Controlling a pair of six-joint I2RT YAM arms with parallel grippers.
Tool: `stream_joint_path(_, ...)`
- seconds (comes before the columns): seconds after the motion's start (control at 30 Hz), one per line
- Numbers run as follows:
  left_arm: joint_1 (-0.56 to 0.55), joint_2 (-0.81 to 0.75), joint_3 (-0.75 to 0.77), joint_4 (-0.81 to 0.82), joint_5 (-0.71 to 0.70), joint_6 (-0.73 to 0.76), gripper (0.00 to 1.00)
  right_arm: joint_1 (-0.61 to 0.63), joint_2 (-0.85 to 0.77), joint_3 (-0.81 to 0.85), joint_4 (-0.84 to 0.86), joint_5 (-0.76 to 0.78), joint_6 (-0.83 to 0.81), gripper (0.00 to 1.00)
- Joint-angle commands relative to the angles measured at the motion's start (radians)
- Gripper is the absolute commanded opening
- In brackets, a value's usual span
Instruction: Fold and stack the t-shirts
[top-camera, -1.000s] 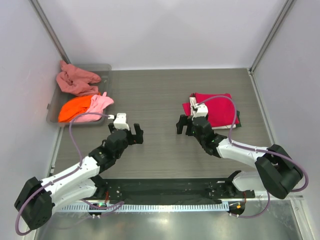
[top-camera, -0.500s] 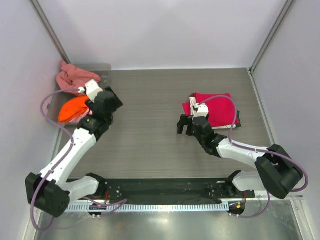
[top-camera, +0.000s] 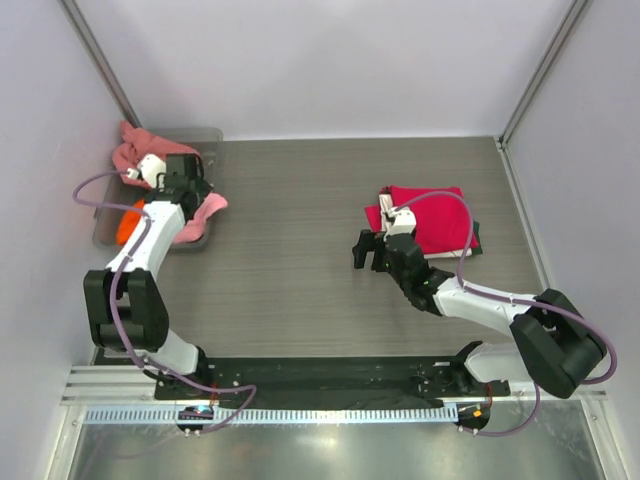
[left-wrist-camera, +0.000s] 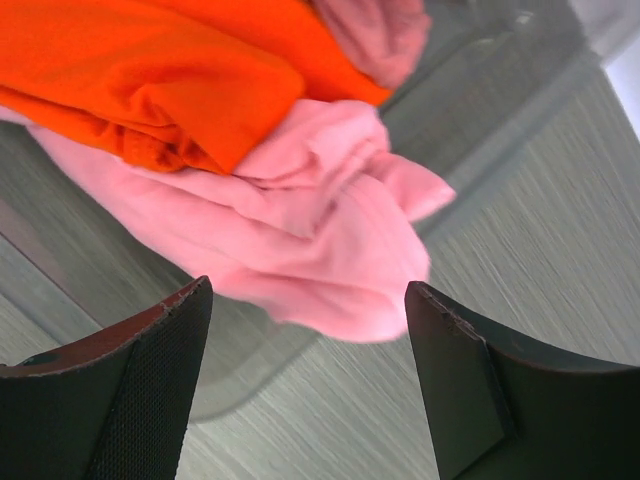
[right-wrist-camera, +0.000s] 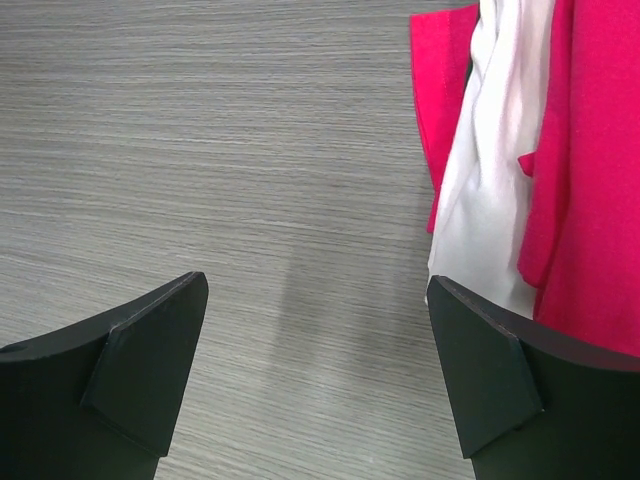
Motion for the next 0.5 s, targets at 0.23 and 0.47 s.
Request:
stream_joint_path(0.23, 0.114, 0.181, -0.046, 0.152, 0.206, -0.109, 0.75, -0.004, 0.009, 0.015, 0.051, -0.007, -0.018, 0.97)
stream_joint_path(0.47, 0.146, 0.079, -0.089, 0.205, 0.264, -0.114, 0.0, -0.002, 0.001, 0.01, 0.052, -0.004, -0.024, 0.97)
